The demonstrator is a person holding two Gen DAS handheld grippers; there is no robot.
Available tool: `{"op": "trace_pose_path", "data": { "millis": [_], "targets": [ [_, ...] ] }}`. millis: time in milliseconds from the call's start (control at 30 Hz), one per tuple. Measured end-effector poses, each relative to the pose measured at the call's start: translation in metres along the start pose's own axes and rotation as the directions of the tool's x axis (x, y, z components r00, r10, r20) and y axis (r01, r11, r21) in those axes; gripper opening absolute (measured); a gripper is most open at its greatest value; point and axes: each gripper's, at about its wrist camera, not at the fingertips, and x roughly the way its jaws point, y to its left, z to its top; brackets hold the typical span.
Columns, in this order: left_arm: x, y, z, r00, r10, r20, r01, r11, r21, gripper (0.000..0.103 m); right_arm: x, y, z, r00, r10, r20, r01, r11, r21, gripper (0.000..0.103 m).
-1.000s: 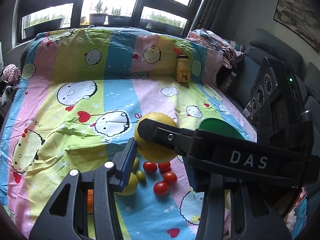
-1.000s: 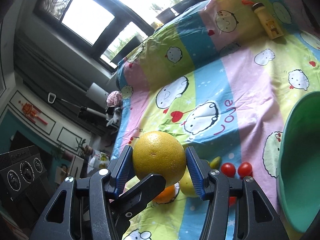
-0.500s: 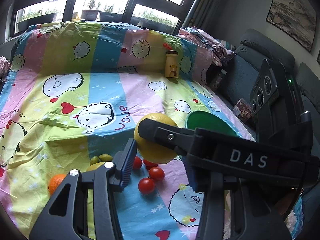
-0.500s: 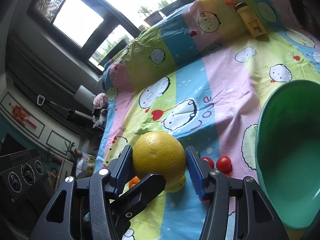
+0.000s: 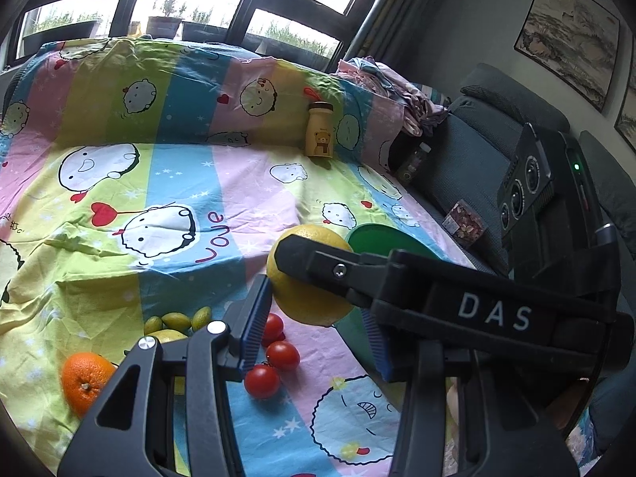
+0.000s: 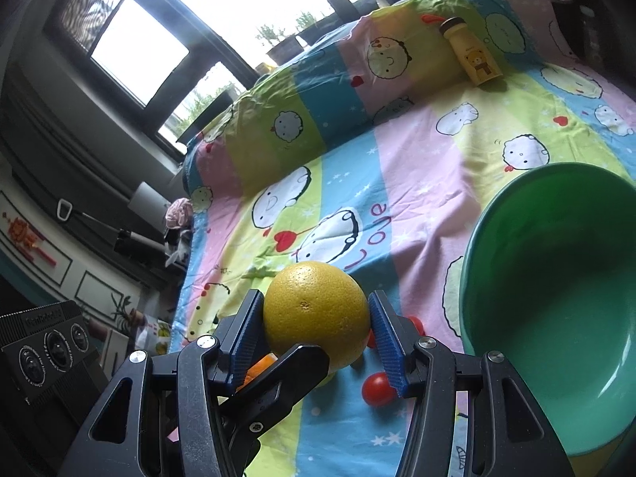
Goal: Organize fruits
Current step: 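Lift the grapefruit with the right gripper and carry it toward the green bowl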
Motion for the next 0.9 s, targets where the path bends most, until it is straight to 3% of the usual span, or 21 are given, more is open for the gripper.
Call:
{"op": "trace_pose_path", "data": {
  "millis": [900],
  "targets": [
    [0.026,-0.046,0.011,0.998,-0.056,-0.026,0.058,0.993,0.103,0.045,-0.038,-0.038,0.011,0.996,-0.025,0.090,0.019,0.997,0.070,0.056]
  ]
}}
